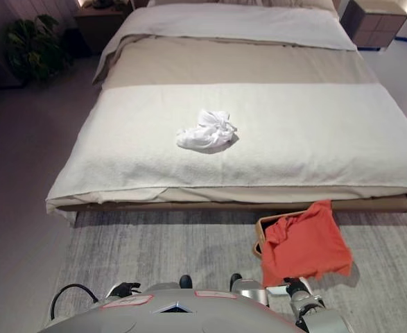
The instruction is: Put the clothes on the bed into the basket.
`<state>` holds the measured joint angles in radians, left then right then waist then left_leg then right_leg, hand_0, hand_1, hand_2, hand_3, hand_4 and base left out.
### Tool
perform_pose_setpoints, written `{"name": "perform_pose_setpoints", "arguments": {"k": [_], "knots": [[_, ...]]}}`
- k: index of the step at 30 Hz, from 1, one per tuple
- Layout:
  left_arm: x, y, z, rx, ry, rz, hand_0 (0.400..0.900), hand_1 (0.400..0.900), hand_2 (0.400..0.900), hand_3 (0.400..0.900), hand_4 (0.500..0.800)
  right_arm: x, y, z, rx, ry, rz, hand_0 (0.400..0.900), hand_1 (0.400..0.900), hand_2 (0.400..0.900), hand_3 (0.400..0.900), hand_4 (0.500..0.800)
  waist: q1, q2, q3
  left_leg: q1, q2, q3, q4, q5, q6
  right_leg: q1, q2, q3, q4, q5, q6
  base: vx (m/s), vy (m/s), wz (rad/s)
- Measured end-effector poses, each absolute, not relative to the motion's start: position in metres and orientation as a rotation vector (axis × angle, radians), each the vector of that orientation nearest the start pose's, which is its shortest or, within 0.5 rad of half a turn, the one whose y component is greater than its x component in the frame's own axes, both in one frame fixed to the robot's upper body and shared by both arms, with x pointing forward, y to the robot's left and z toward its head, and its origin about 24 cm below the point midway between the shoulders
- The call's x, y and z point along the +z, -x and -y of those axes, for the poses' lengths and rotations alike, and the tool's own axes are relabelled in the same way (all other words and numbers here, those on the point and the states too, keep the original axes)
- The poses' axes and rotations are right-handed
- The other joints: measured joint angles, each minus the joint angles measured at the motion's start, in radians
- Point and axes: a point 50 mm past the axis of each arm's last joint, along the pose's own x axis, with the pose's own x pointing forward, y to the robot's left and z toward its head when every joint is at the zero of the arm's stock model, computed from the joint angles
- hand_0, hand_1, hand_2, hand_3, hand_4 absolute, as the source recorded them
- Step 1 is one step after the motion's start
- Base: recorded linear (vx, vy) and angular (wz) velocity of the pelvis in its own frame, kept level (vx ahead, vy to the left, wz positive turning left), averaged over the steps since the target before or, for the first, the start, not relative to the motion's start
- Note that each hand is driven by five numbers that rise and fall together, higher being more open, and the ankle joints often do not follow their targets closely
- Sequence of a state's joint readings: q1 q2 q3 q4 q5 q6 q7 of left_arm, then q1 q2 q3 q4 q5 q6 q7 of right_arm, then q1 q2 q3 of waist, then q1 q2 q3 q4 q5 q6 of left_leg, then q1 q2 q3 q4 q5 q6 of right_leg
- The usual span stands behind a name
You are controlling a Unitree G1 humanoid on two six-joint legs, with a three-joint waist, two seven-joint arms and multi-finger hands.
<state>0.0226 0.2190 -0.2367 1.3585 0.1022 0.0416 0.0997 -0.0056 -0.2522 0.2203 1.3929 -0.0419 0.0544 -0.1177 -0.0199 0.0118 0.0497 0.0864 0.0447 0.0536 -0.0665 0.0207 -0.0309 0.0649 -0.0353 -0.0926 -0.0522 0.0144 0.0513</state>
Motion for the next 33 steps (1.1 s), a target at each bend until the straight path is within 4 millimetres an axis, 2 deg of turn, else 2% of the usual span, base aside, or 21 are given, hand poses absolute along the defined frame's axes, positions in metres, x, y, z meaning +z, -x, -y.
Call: {"name": "perform_pose_setpoints", "arguments": {"k": [3,5,7,8,10,12,14,15,16,17,18,19,20,21,22,23,25,27,29,31,33], "knots": [[-0.169,-0.056,-0.236,-0.022,-0.514,-1.391,0.9,0.9,0.9,0.9,0.8,-0.166,-0.058,0.248,-0.062,0.492,-1.413,0.9,0.9,0.9,0.9,0.8,0.017,-0.014,0.047,-0.073,0.008,-0.009,0.121,-0.022,-0.041,-0.04,0.003,-0.006,0.049,-0.023,-0.027,-0.05,-0.112,0.09],[-0.165,-0.082,-0.237,-0.001,-0.527,-1.33,0.9,0.9,0.9,0.9,0.8,-0.165,-0.062,0.249,-0.066,0.5,-1.406,0.9,0.9,0.9,0.9,0.8,0.038,-0.044,0.098,-0.16,-0.012,-0.04,0.278,-0.021,-0.078,-0.054,-0.021,-0.008,0.066,-0.035,-0.041,0.12,-0.036,0.02],[-0.162,-0.097,-0.237,0.038,-0.498,-1.29,0.9,0.9,0.9,0.9,0.8,-0.163,-0.065,0.256,-0.081,0.52,-1.408,0.9,0.9,0.9,0.9,0.8,0.063,-0.068,0.125,-0.298,-0.018,-0.052,0.407,-0.023,-0.135,-0.043,-0.039,0.001,0.026,-0.047,-0.088,0.32,-0.015,-0.29],[-0.162,-0.096,-0.237,0.06,-0.476,-1.294,0.9,0.9,0.9,0.9,0.8,-0.161,-0.068,0.26,-0.092,0.531,-1.407,0.9,0.9,0.9,0.9,0.8,0.08,-0.07,0.128,-0.316,-0.024,-0.056,0.311,-0.019,-0.13,-0.041,-0.048,0.002,0.003,-0.053,-0.114,0.33,-0.009,-0.38],[-0.163,-0.096,-0.232,0.085,-0.446,-1.3,0.9,0.9,0.9,0.9,0.8,-0.157,-0.073,0.27,-0.121,0.559,-1.398,0.9,0.9,0.9,0.9,0.8,0.085,-0.063,0.145,-0.335,-0.007,-0.073,0.114,0.012,-0.124,-0.018,-0.051,0.013,-0.036,-0.054,-0.123,0.41,0.044,-0.54],[-0.167,-0.083,-0.225,0.115,-0.396,-1.35,0.9,0.9,0.9,0.9,0.8,-0.154,-0.079,0.277,-0.144,0.579,-1.386,0.9,0.9,0.9,0.9,0.8,0.099,-0.04,0.152,-0.341,0.048,-0.075,-0.005,0.042,-0.146,0.0,-0.04,0.049,-0.04,-0.058,-0.13,0.44,0.076,-0.57],[-0.172,-0.063,-0.22,0.135,-0.353,-1.415,0.9,0.9,0.9,0.9,0.8,-0.153,-0.081,0.277,-0.141,0.584,-1.375,0.9,0.9,0.9,0.9,0.8,0.112,-0.039,0.148,-0.359,0.09,-0.026,0.076,0.027,-0.17,-0.002,-0.055,0.099,-0.041,-0.068,-0.114,0.42,0.111,-0.63],[-0.174,-0.052,-0.212,0.138,-0.321,-1.45,0.9,0.9,0.9,0.9,0.8,-0.152,-0.085,0.278,-0.127,0.605,-1.353,0.9,0.9,0.9,0.9,0.8,0.114,-0.029,0.139,-0.361,0.099,-0.012,0.155,0.015,-0.165,0.001,-0.06,0.143,-0.043,-0.111,-0.072,0.73,0.274,-1.08],[-0.179,-0.031,-0.195,0.151,-0.251,-1.511,0.9,0.9,0.9,0.9,0.8,-0.147,-0.086,0.289,-0.144,0.629,-1.348,0.9,0.9,0.9,0.9,0.8,0.154,0.063,0.099,-0.353,0.189,-0.013,0.162,-0.113,-0.169,-0.049,0.04,0.147,0.12,-0.128,-0.032,0.41,0.18,-0.58],[-0.179,-0.025,-0.199,0.185,-0.233,-1.514,0.9,0.9,0.9,0.9,0.8,-0.151,-0.082,0.281,-0.14,0.608,-1.361,0.9,0.9,0.9,0.9,0.8,0.182,0.064,0.077,-0.342,0.21,-0.014,0.142,-0.075,-0.207,-0.134,0.071,0.118,0.435,-0.196,0.014,0.83,0.414,-0.96],[-0.175,-0.024,-0.222,0.232,-0.278,-1.488,0.9,0.9,0.9,0.9,0.8,-0.162,-0.072,0.256,-0.106,0.536,-1.399,0.9,0.9,0.9,0.9,0.8,0.191,-0.039,0.083,-0.323,0.15,0.019,0.157,-0.068,-0.207,-0.149,0.022,0.115,0.564,-0.31,0.001,0.7,0.405,-0.57],[-0.171,-0.029,-0.239,0.265,-0.317,-1.46,0.9,0.9,0.9,0.9,0.8,-0.168,-0.065,0.236,-0.074,0.476,-1.415,0.9,0.9,0.9,0.9,0.8,0.192,-0.113,0.073,-0.328,0.11,0.03,0.197,-0.034,-0.161,-0.084,-0.022,0.107,0.46,-0.369,-0.042,0.95,0.569,-0.52],[-0.169,-0.029,-0.244,0.284,-0.327,-1.471,0.9,0.9,0.9,0.9,0.8,-0.17,-0.061,0.229,-0.076,0.445,-1.426,0.9,0.9,0.9,0.9,0.8,0.186,-0.119,0.064,-0.394,0.114,0.031,0.3,-0.017,-0.117,0.004,-0.029,0.099,0.348,-0.42,-0.053,0.71,0.445,-0.06],[-0.169,-0.026,-0.245,0.29,-0.324,-1.493,0.9,0.9,0.9,0.9,0.8,-0.172,-0.054,0.223,-0.075,0.423,-1.444,0.9,0.9,0.9,0.9,0.8,0.205,-0.125,0.045,-0.417,0.105,0.02,0.353,-0.012,-0.077,0.037,-0.058,0.087,0.291,-0.419,-0.078,0.61,0.375,0.15],[-0.17,-0.021,-0.244,0.286,-0.326,-1.524,0.9,0.9,0.9,0.9,0.8,-0.173,-0.052,0.221,-0.072,0.415,-1.453,0.9,0.9,0.9,0.9,0.8,0.227,-0.145,0.027,-0.416,0.095,0.024,0.403,-0.023,-0.053,0.063,-0.102,0.088,0.241,-0.411,-0.105,0.51,0.328,0.18],[-0.171,-0.012,-0.24,0.285,-0.316,-1.553,0.9,0.9,0.9,0.9,0.8,-0.173,-0.046,0.225,-0.074,0.428,-1.466,0.9,0.9,0.9,0.9,0.8,0.229,-0.127,0.01,-0.409,0.079,0.013,0.396,-0.035,-0.04,0.105,-0.119,0.081,0.198,-0.394,-0.1,0.44,0.325,0.28],[-0.171,-0.014,-0.24,0.28,-0.315,-1.548,0.9,0.9,0.9,0.9,0.8,-0.172,-0.04,0.229,-0.074,0.435,-1.482,0.9,0.9,0.9,0.9,0.8,0.192,-0.125,-0.006,-0.375,0.018,0.01,0.332,-0.035,-0.054,0.103,-0.173,0.105,0.294,-0.288,0.002,0.4,0.323,0.27],[-0.168,-0.043,-0.245,0.274,-0.335,-1.442,0.9,0.9,0.9,0.9,0.8,-0.172,-0.042,0.229,-0.065,0.429,-1.486,0.9,0.9,0.9,0.9,0.8,0.198,-0.117,-0.025,-0.332,-0.006,0.014,0.225,-0.02,-0.032,0.018,-0.187,0.123,0.387,-0.164,0.042,0.42,0.324,0.16],[-0.165,-0.059,-0.25,0.265,-0.352,-1.393,0.9,0.9,0.9,0.9,0.8,-0.17,-0.057,0.231,-0.071,0.435,-1.442,0.9,0.9,0.9,0.9,0.8,0.214,-0.123,-0.034,-0.306,-0.046,0.023,0.176,-0.004,0.01,-0.01,-0.216,0.142,0.442,-0.082,0.106,0.44,0.292,0.33],[-0.164,-0.065,-0.252,0.247,-0.374,-1.381,0.9,0.9,0.9,0.9,0.8,-0.167,-0.073,0.233,-0.076,0.436,-1.382,0.9,0.9,0.9,0.9,0.8,0.183,-0.101,-0.031,-0.232,-0.083,0.001,0.102,0.024,0.087,-0.045,-0.231,0.148,0.544,0.022,0.116,0.46,0.246,0.56],[-0.163,-0.065,-0.256,0.229,-0.399,-1.383,0.9,0.9,0.9,0.9,0.8,-0.166,-0.081,0.234,-0.068,0.448,-1.343,0.9,0.9,0.9,0.9,0.8,0.138,-0.05,-0.02,-0.142,-0.084,-0.06,0.007,0.061,0.139,-0.077,-0.184,0.127,0.593,-0.062,0.131,0.43,0.168,0.69]]}}
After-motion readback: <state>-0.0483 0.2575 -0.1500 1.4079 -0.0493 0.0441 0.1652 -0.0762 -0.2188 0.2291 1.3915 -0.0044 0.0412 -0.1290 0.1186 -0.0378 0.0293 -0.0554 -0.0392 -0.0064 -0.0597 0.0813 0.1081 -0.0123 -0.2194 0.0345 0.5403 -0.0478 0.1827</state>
